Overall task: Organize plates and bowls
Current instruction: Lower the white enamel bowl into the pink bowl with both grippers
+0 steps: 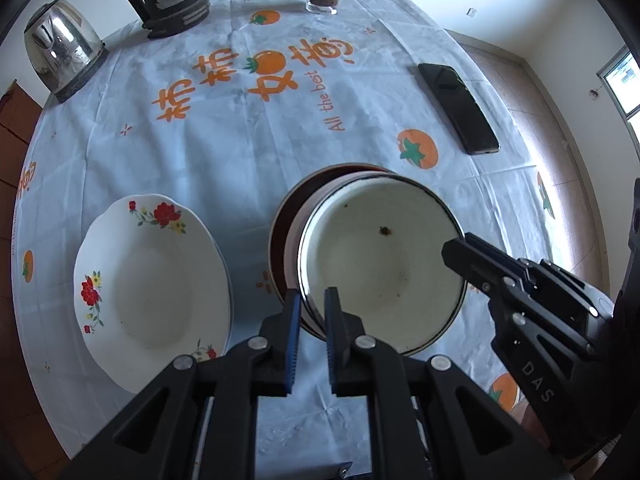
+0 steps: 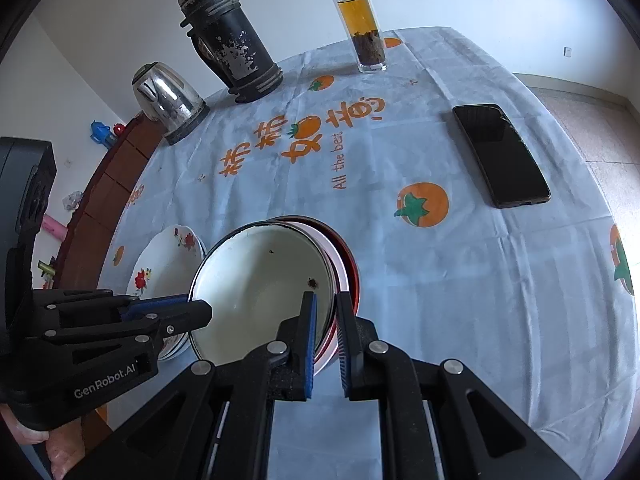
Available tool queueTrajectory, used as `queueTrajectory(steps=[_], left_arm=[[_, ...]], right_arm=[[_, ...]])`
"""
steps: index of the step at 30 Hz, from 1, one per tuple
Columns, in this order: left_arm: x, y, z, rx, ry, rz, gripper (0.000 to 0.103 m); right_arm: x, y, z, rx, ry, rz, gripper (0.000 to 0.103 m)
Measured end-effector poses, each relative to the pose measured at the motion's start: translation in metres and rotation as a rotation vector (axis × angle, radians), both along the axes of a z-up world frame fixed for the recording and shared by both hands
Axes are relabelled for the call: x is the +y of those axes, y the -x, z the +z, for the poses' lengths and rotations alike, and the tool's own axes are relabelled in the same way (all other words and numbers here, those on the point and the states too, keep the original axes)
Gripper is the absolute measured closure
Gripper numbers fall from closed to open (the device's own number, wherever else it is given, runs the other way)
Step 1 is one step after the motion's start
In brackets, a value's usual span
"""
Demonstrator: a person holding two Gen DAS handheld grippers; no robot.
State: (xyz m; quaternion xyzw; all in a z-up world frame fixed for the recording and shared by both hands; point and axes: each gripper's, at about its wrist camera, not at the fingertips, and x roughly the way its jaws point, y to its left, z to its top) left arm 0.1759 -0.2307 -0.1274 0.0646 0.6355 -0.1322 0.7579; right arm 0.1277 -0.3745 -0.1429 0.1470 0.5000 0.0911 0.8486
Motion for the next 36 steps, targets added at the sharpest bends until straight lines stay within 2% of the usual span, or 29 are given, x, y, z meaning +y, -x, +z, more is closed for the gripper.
queueTrajectory(steps=[9, 21, 36], left_arm=[[0.001, -0.003, -0.002, 0.002, 0.004, 0.009, 0.095], [0.0, -0.003, 0.001, -0.002, 0.001, 0.002, 0.095], [0.002, -0.006, -0.009, 0.013, 0.005, 0.002, 0.095]], right_arm=[[0.0, -0.003, -0.005, 0.008, -0.009, -0.001, 0.092], [-0.001, -0.004, 0.004, -0.013, 0.008, 0.004, 0.092], [0.004, -0.002, 0.004, -0.006, 0.017, 0.002, 0.092]])
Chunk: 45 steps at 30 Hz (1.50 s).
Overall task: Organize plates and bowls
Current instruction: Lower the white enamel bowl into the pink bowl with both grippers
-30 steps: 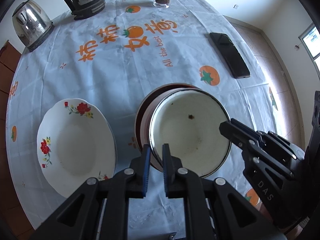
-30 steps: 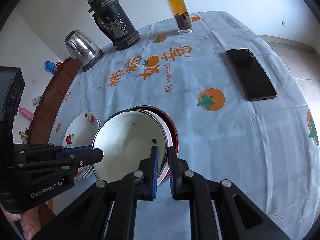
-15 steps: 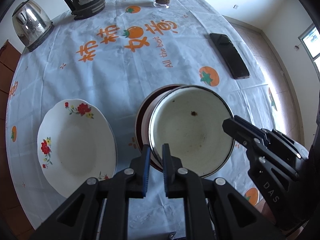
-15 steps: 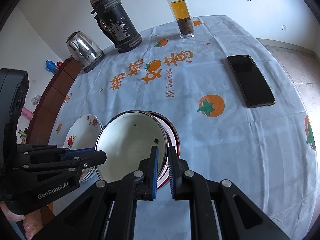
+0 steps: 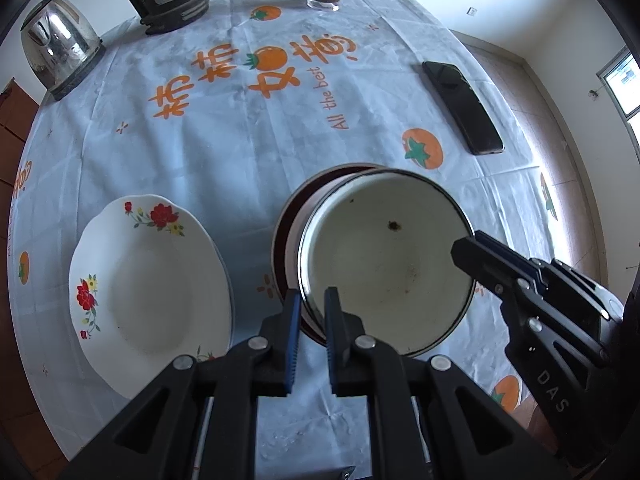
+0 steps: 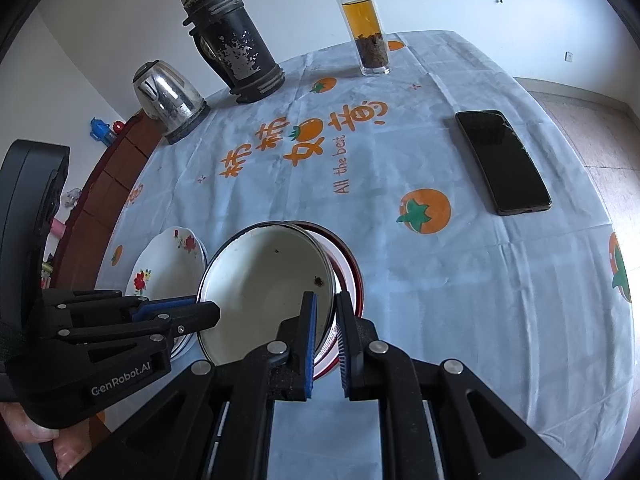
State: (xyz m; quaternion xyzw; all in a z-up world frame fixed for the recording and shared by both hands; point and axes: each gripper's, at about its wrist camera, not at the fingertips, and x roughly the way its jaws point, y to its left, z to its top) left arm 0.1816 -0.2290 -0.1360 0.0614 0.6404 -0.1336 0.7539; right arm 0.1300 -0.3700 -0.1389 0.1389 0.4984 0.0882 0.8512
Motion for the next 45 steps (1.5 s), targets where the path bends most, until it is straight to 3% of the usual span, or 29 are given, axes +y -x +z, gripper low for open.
queueTrajectory(steps=[45], left_arm=[[0.0, -0.006, -0.008, -0.034, 0.006, 0.016, 0.094]], right_arm=[[0.002, -0.01, -0.01, -0.005, 0.002, -0.001, 0.092]])
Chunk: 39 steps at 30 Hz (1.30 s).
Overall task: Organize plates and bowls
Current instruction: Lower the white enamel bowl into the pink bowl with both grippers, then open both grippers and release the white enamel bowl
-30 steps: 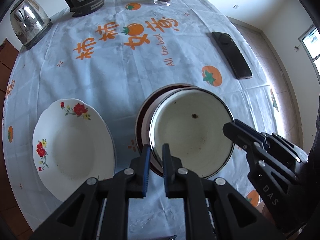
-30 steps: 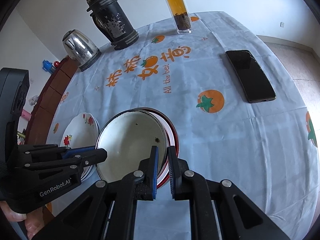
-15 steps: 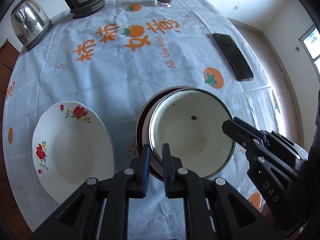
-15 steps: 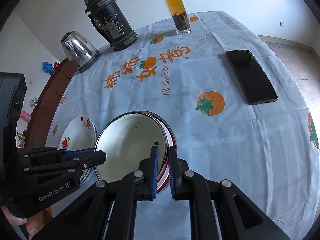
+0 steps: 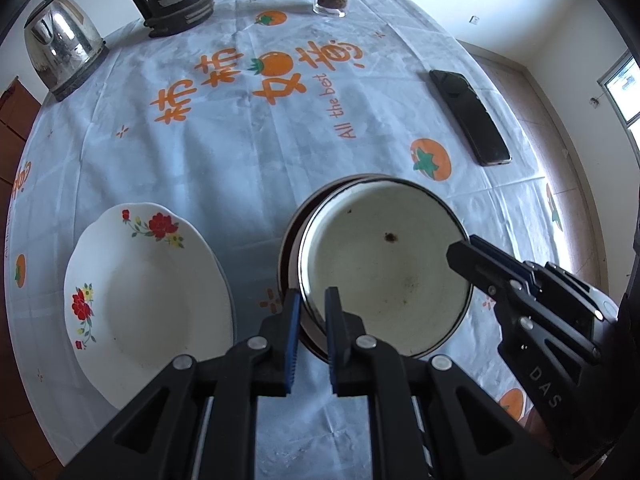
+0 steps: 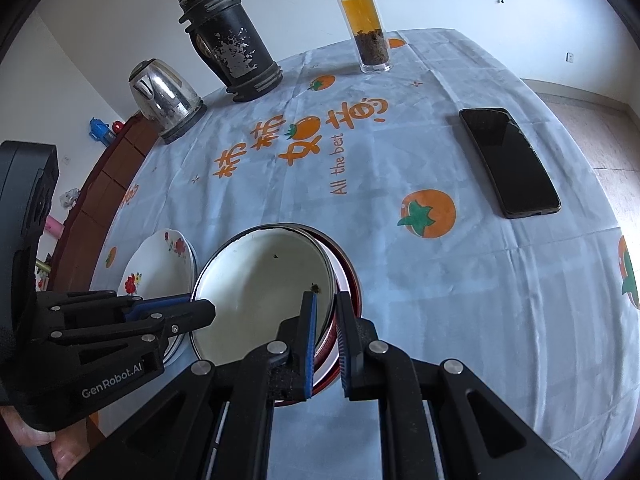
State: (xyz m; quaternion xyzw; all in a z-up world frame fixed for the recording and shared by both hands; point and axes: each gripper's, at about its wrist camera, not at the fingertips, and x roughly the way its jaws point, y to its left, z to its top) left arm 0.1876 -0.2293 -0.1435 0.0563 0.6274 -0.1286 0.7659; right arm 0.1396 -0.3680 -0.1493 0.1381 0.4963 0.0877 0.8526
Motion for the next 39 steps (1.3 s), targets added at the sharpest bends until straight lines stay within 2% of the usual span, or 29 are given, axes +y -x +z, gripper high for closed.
queueTrajectory(steps=[15, 34, 39], left_arm=[[-0.0005, 0.0025, -0.001, 0.003, 0.022, -0.005, 0.093], [-0.0005, -0.0015, 0.0028, -0.012, 0.039, -0.008, 0.092], [-0.0026, -0.0006, 0.0074, -0.025, 0.039, -0.013, 0.075]], right_arm=[[0.0037, 0.0029, 0.0015, -0.018, 0.069, 0.008, 0.092], [0.0035, 0.0007, -0.0011, -0.015, 0.073, 0.012, 0.092], [0.001, 0.0006, -0.0028, -0.009, 0.064, 0.008, 0.092]])
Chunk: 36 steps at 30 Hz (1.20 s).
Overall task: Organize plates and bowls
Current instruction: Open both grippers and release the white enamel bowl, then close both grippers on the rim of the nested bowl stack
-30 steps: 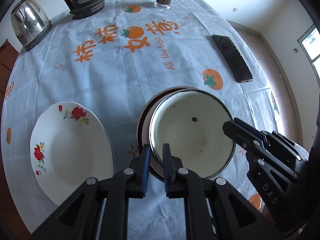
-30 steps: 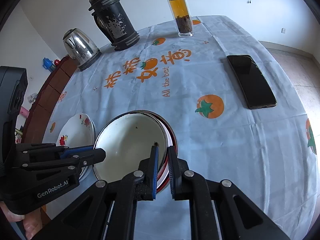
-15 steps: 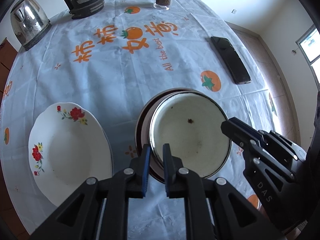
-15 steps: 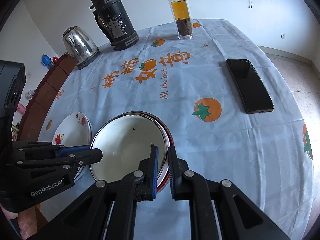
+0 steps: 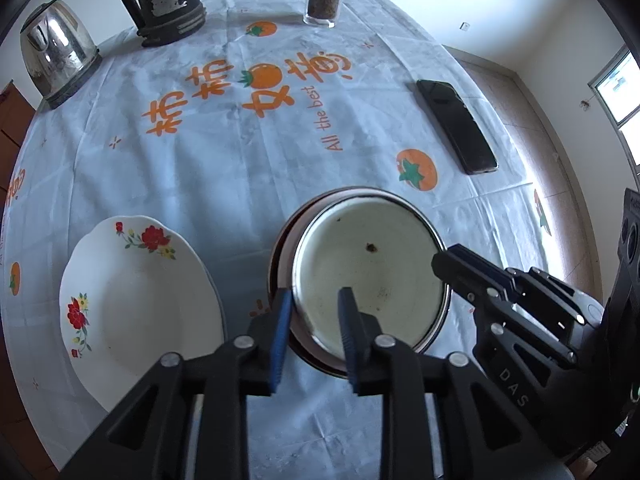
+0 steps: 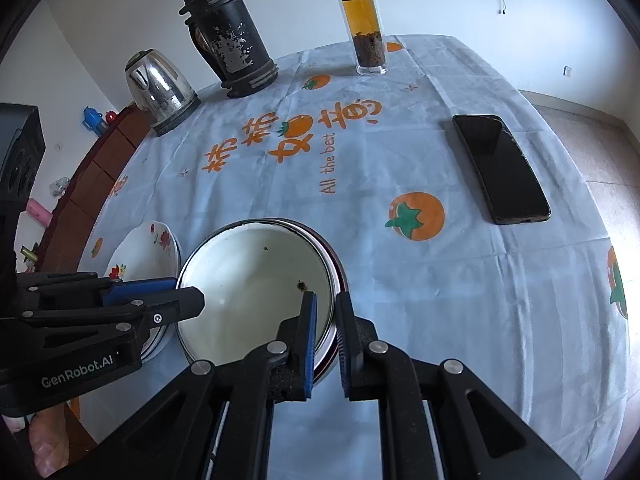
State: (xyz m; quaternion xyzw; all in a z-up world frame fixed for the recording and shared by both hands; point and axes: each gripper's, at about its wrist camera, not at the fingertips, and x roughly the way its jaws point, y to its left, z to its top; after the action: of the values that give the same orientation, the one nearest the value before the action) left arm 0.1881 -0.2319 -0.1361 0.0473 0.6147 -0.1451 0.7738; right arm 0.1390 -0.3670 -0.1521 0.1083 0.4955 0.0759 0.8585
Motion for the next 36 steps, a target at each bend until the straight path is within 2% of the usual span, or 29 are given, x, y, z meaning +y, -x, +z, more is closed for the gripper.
queueTrajectory(steps=[2, 3, 5, 9, 10, 11, 13, 25, 36], left_arm=[[-0.002, 0.002, 0.004, -0.014, 0.006, -0.012, 0.07], [-0.003, 0.003, 0.005, -0.018, 0.012, -0.021, 0.061], [-0.004, 0.005, 0.008, -0.033, 0.022, -0.025, 0.052], [0.0, 0.004, 0.007, -0.034, 0.018, -0.007, 0.052], [0.002, 0.004, 0.006, -0.032, 0.017, 0.002, 0.052], [0.003, 0.003, 0.005, -0.029, 0.015, 0.008, 0.052], [0.005, 0.004, 0.005, -0.028, 0.015, 0.016, 0.052], [0.016, 0.0, -0.009, 0.003, 0.001, 0.063, 0.051], [0.016, -0.002, -0.014, 0.018, 0.009, 0.064, 0.051]], right_arm=[[-0.001, 0.0, 0.0, 0.0, -0.009, 0.002, 0.092], [-0.001, 0.0, 0.0, 0.003, -0.012, 0.004, 0.092], [-0.001, 0.0, 0.001, 0.003, -0.011, 0.004, 0.092], [-0.003, 0.003, 0.004, -0.005, -0.016, -0.009, 0.089], [-0.003, 0.003, 0.005, -0.008, -0.015, -0.011, 0.081], [-0.003, 0.004, 0.006, -0.011, -0.011, -0.014, 0.066], [-0.003, 0.005, 0.008, -0.024, -0.003, -0.023, 0.049], [-0.003, 0.007, 0.01, -0.029, 0.01, -0.027, 0.048], [0.001, 0.003, 0.005, -0.01, 0.019, -0.023, 0.048]])
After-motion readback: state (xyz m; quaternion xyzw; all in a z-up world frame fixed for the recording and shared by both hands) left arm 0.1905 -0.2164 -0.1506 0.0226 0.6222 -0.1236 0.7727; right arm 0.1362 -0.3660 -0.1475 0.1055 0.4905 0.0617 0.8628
